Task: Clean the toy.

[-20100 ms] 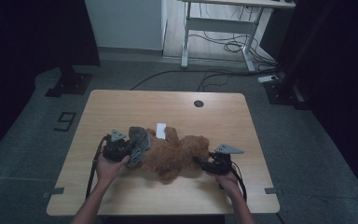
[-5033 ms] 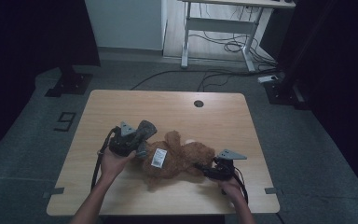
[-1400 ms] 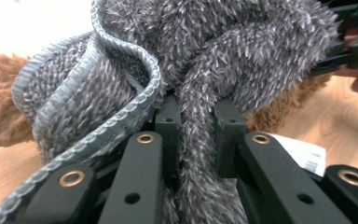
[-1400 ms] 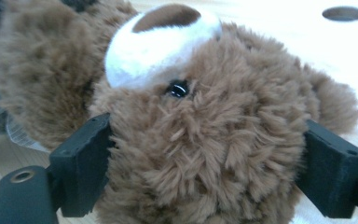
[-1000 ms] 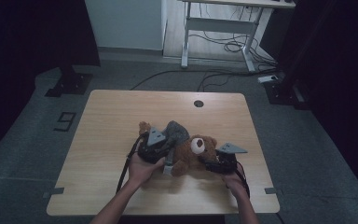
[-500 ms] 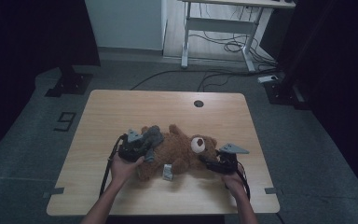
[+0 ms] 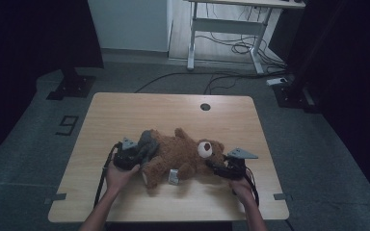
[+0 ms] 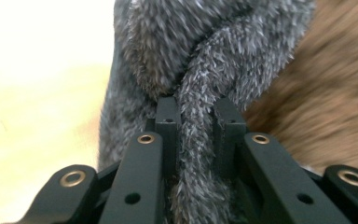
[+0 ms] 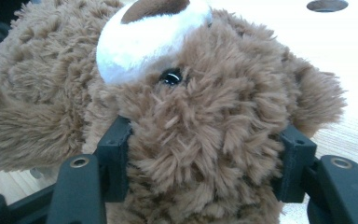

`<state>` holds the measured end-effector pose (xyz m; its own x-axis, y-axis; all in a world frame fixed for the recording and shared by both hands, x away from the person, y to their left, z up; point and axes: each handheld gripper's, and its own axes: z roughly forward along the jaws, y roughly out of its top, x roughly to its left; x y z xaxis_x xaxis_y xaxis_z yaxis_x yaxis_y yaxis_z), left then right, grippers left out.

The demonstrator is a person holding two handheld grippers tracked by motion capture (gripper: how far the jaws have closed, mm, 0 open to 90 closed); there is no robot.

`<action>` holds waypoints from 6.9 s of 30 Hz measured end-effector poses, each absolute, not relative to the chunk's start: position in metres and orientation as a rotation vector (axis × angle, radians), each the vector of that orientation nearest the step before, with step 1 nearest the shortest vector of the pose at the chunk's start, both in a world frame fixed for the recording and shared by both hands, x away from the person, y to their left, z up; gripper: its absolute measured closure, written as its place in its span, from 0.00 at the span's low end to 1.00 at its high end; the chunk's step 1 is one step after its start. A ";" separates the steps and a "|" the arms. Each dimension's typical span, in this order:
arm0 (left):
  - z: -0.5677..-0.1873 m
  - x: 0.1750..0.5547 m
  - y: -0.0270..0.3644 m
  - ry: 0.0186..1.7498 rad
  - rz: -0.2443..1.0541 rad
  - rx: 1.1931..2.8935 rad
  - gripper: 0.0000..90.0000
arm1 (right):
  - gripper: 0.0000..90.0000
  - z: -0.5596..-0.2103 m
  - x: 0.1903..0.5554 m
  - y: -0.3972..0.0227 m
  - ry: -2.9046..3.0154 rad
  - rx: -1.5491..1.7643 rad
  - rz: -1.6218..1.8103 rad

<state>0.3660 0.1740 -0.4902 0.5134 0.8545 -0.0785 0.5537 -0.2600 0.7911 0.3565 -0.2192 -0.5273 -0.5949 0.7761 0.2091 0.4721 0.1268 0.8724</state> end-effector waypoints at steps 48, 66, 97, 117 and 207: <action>-0.477 0.342 0.179 1.073 0.291 1.823 0.84 | 0.41 -0.530 0.357 -0.222 2.098 1.247 1.492; -0.500 0.322 0.142 0.999 0.311 2.047 0.84 | 0.41 -0.530 0.357 -0.221 2.110 1.225 1.485; -0.501 0.377 0.137 1.134 0.372 1.998 0.84 | 0.43 -0.533 0.363 -0.219 2.062 1.239 1.494; -0.461 0.360 0.048 0.829 0.344 2.111 0.84 | 0.42 -0.533 0.370 -0.217 2.043 1.244 1.494; -0.518 0.297 0.289 1.342 0.507 1.958 0.81 | 0.29 -0.516 0.345 -0.236 2.011 1.168 1.550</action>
<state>0.2968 0.2889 -0.5182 0.3871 0.9196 -0.0664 0.6461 -0.2192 0.7311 0.3452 -0.2356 -0.5156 -0.6014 0.7722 0.2049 0.3947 0.0642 0.9166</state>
